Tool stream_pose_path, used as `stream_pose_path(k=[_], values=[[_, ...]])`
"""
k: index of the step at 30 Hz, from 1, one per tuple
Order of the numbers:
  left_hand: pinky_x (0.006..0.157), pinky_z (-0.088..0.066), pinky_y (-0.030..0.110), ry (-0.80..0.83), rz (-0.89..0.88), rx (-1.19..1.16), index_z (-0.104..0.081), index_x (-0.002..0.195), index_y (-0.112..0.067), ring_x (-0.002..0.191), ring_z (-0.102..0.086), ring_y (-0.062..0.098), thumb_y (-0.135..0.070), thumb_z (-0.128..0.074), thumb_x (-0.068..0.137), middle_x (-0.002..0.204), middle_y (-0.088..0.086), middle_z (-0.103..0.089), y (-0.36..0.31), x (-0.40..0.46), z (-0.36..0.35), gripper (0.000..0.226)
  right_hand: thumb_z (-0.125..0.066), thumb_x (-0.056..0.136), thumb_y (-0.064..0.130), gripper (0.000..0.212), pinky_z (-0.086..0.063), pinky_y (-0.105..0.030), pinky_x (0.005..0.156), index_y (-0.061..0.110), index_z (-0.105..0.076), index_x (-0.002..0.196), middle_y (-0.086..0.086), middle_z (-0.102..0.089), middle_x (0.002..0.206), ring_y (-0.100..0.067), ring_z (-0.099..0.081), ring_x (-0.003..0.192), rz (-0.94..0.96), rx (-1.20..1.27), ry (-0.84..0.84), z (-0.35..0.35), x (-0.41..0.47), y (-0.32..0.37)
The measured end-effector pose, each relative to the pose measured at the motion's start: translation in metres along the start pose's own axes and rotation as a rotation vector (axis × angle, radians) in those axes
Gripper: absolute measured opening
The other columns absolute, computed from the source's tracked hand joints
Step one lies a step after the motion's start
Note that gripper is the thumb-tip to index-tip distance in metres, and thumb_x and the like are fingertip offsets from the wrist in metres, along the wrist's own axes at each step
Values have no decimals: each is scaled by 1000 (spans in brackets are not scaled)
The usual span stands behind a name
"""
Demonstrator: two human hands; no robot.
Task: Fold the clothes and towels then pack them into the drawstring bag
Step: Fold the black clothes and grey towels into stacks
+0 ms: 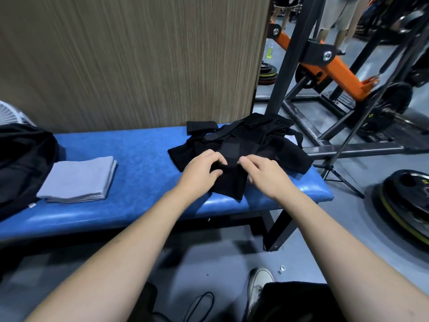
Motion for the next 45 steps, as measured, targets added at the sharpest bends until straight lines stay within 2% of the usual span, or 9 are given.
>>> stream_pose_path(k=[3, 6, 10, 14, 20, 28, 34, 39, 45], values=[[102, -38, 44, 32, -65, 18, -66, 90, -26, 104, -49, 12, -7, -73, 83, 104, -16, -62, 7, -9, 17, 22, -46, 100, 27, 25, -44, -30, 81, 30, -70, 108, 8, -55, 99, -6, -55, 88, 114, -15, -75, -1, 5, 4], [103, -37, 40, 23, -139, 34, -66, 81, -30, 110, -46, 14, -5, -76, 80, 108, -19, -61, 14, -19, 37, 27, -55, 87, -4, 46, -40, -22, 81, 27, -69, 118, 8, -50, 119, -2, -50, 92, 310, -65, 29, -14, 8, 12], [100, -33, 21, 28, -128, 93, -64, 73, -31, 111, -42, 14, 13, -62, 75, 111, -17, -57, 28, -36, 62, 44, -70, 86, 18, 57, -43, -28, 88, 37, -54, 137, 14, -42, 144, -11, -49, 115, 352, -215, 200, -42, 8, 24], [90, -33, 26, 66, -35, 201, -62, 75, -28, 108, -43, 9, 16, -49, 72, 113, -19, -53, 55, -54, 81, 46, -72, 83, 38, 67, -48, -40, 95, 37, -43, 143, 11, -44, 135, -18, -49, 122, 303, -294, 270, -60, 10, 30], [80, -37, 20, 17, 98, 240, -63, 73, -24, 99, -51, 9, 17, -44, 74, 111, -12, -50, 93, -72, 103, 45, -77, 78, 37, 58, -51, -40, 92, 31, -55, 132, 6, -45, 120, -16, -52, 116, 273, -374, 277, -67, 14, 43], [90, -47, 31, 3, 189, 206, -63, 86, -24, 90, -56, 12, 11, -55, 81, 105, -10, -48, 117, -89, 117, 36, -70, 81, 46, 56, -42, -36, 97, 27, -57, 131, 3, -46, 120, -20, -42, 116, 304, -446, 246, -78, 10, 56], [97, -45, 32, -36, 375, 84, -52, 122, -23, 91, -60, 12, -7, -52, 91, 124, 1, -51, 119, -96, 120, 35, -71, 79, 52, 61, -42, -34, 95, 29, -54, 133, 6, -42, 114, -17, -41, 109, 343, -341, 223, -87, 5, 73], [101, -43, 34, -27, 465, 111, -48, 132, -17, 105, -59, 19, -32, -67, 90, 125, 6, -51, 112, -100, 118, 48, -66, 84, 55, 62, -39, -34, 101, 29, -50, 138, 7, -45, 123, -17, -41, 112, 424, -299, 172, -98, -1, 98], [104, -39, 36, 55, 574, 292, -49, 133, -9, 125, -48, 27, -64, -64, 83, 128, 7, -41, 111, -108, 110, 76, -60, 84, 62, 62, -35, -35, 97, 29, -51, 136, 7, -51, 125, -19, -41, 107, 476, -424, 143, -122, -5, 123]])
Point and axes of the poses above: each hand's wrist, its own x-axis towards the middle knuckle, its own z-axis out of the back of the hand, y = z × x, the point moved 5 cm from there along x, towards the middle knuckle
